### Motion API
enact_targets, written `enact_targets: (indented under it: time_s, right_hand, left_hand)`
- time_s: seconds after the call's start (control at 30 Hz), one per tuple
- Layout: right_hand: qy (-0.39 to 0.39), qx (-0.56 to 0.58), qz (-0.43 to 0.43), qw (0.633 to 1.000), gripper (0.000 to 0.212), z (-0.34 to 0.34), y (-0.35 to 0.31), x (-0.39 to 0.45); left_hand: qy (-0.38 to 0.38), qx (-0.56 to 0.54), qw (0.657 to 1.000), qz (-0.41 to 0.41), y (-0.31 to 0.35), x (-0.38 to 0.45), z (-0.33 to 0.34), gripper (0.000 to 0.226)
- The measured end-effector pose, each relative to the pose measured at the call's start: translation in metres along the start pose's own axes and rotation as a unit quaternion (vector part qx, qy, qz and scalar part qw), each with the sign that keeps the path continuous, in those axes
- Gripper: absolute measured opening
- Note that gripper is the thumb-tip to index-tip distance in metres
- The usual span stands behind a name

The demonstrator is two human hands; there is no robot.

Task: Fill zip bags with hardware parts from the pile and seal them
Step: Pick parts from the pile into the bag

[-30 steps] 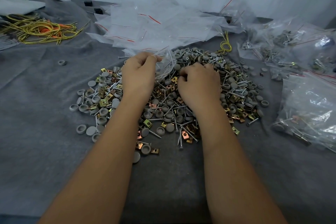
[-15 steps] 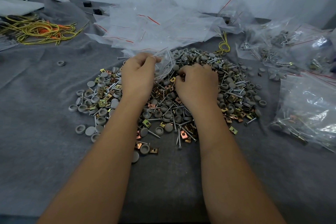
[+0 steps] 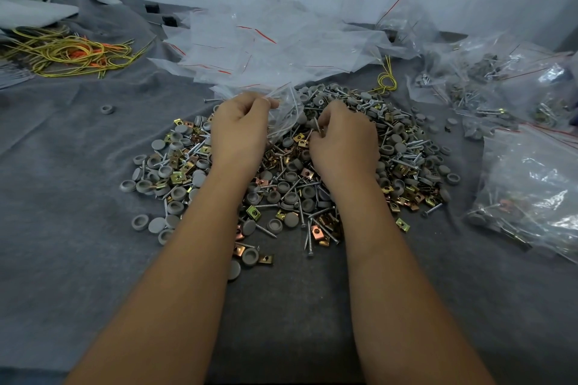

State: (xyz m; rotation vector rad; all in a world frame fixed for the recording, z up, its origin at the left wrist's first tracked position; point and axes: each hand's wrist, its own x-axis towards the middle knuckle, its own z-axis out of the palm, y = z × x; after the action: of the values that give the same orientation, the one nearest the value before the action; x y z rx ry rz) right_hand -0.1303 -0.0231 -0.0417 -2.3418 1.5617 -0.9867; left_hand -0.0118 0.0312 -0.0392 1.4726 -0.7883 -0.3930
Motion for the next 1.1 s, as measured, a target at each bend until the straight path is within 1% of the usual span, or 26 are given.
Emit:
enact_targets:
  time_s: [0.07, 0.13, 0.17, 0.2, 0.27, 0.3, 0.43, 0.53, 0.67, 0.77, 0.83, 0.93, 1.03, 1.1]
  right_hand:
    - [-0.011, -0.006, -0.012, 1.000, 0.018, 0.001, 0.001, 0.001]
    - [0.002, -0.004, -0.025, 1.000, 0.020, 0.000, 0.000, 0.002]
    - [0.011, 0.024, -0.022, 0.999, 0.019, -0.001, -0.001, 0.002]
    - [0.020, 0.076, -0.010, 0.997, 0.016, -0.003, -0.002, 0.002]
    - [0.039, 0.200, 0.013, 0.979, 0.007, -0.006, -0.005, 0.001]
    - [0.051, 0.235, 0.009, 0.971, 0.004, -0.007, -0.007, 0.001]
    - [0.072, 0.262, -0.031, 0.962, 0.008, -0.009, -0.014, -0.001]
    - [0.068, 0.326, -0.022, 0.943, 0.010, -0.009, -0.016, -0.002]
    - [0.068, 0.372, -0.026, 0.925, 0.012, -0.010, -0.015, -0.001]
    - [0.050, 0.324, -0.066, 0.942, 0.012, -0.007, -0.015, -0.001]
    - [0.034, 0.278, -0.075, 0.957, 0.011, -0.003, -0.014, -0.001]
    - [0.020, 0.185, -0.110, 0.976, 0.009, 0.000, -0.012, -0.001]
    - [0.021, 0.111, -0.166, 0.980, 0.011, 0.002, -0.010, -0.002]
    - [0.028, 0.127, -0.168, 0.977, 0.016, 0.001, -0.011, -0.002]
  left_hand:
    - [-0.001, -0.001, 1.000, 0.000, 0.000, 0.000, 0.000, 0.026]
    - [0.000, 0.000, 1.000, 0.001, 0.000, 0.000, 0.000, 0.026]
    - [-0.001, 0.001, 1.000, 0.001, 0.000, 0.000, 0.000, 0.026]
    - [-0.001, 0.002, 1.000, 0.002, 0.000, 0.000, 0.000, 0.026]
    - [0.001, 0.005, 1.000, 0.003, -0.001, 0.000, 0.000, 0.026]
    - [0.002, 0.007, 1.000, 0.005, -0.001, 0.001, 0.000, 0.026]
    - [-0.002, 0.015, 1.000, 0.014, -0.003, 0.000, 0.001, 0.024]
    - [-0.012, 0.029, 0.999, 0.026, -0.003, -0.001, 0.002, 0.024]
    - [-0.013, 0.033, 0.998, 0.042, -0.002, -0.001, 0.001, 0.024]
    - [-0.013, 0.044, 0.998, 0.051, -0.002, -0.001, 0.001, 0.024]
    - [-0.018, 0.042, 0.998, 0.052, -0.002, -0.001, 0.001, 0.023]
    - [-0.040, 0.034, 0.997, 0.061, -0.002, -0.002, 0.000, 0.022]
    - [-0.057, 0.028, 0.995, 0.071, 0.000, -0.003, 0.001, 0.019]
    - [-0.059, 0.035, 0.995, 0.077, 0.000, -0.003, 0.000, 0.020]
